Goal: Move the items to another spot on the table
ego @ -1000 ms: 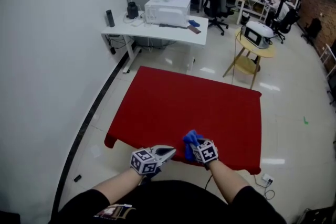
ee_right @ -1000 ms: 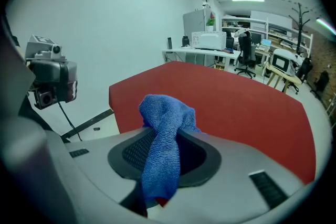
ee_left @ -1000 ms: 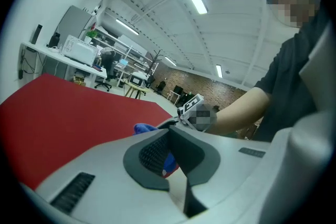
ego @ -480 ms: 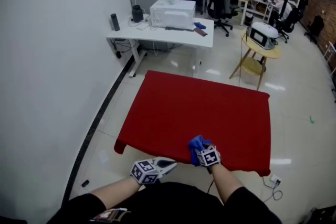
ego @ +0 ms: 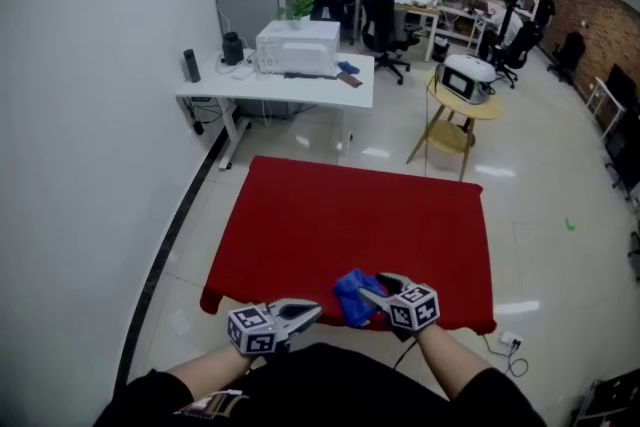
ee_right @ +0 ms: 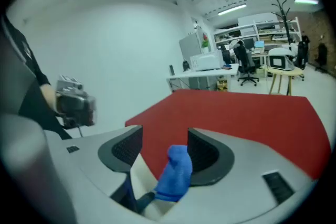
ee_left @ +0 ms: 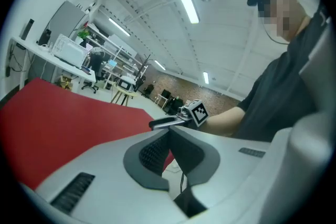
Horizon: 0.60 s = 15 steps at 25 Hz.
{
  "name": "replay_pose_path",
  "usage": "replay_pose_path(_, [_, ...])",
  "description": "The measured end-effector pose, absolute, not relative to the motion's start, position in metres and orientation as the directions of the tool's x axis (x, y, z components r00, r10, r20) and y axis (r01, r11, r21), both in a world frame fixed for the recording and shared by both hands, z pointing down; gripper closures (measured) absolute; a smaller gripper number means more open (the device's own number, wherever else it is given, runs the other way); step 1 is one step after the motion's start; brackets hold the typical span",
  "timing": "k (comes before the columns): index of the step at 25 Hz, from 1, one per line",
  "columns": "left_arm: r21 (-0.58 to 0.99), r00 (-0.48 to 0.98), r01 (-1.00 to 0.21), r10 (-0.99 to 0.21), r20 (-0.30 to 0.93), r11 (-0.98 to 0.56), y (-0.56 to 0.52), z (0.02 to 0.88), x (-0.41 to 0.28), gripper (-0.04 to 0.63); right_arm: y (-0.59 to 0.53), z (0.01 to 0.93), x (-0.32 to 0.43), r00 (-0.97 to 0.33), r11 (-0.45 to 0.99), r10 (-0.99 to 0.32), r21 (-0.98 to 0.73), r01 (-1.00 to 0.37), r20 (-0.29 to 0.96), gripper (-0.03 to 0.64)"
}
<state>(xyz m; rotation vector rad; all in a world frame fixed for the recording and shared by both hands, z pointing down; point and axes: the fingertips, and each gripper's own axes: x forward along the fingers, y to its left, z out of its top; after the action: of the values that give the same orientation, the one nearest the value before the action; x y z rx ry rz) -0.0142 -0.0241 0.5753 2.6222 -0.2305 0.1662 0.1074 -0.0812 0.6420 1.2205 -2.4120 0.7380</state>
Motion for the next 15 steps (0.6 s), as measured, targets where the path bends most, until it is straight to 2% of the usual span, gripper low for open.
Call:
replay_pose_path(3, [0.442, 0.988, -0.15, -0.115, 0.104, -0.884, -0.017, 0.543, -0.019, 0.603, -0.03, 0.565, 0.085, -0.696, 0.568, -0.628, -0.405, -0.716, 0.349, 0.47])
replay_pose_path(6, [0.447, 0.987, -0.151, -0.107, 0.123, -0.882, -0.014, 0.541, -0.019, 0.603, 0.005, 0.542, 0.068, -0.68, 0.551, -0.677, -0.42, -0.722, 0.281, 0.633])
replay_pose_path(11, [0.468, 0.987, -0.135, -0.078, 0.138, -0.873, -0.008, 0.545, -0.013, 0.603, 0.019, 0.542, 0.076, -0.629, 0.512, -0.735, -0.402, -0.759, 0.253, 0.634])
replay_pose_path(15, [0.44, 0.987, -0.097, -0.031, 0.156, -0.893, 0.004, 0.542, -0.002, 0.603, 0.028, 0.546, 0.072, -0.661, 0.525, -0.71, -0.443, -0.727, 0.244, 0.634])
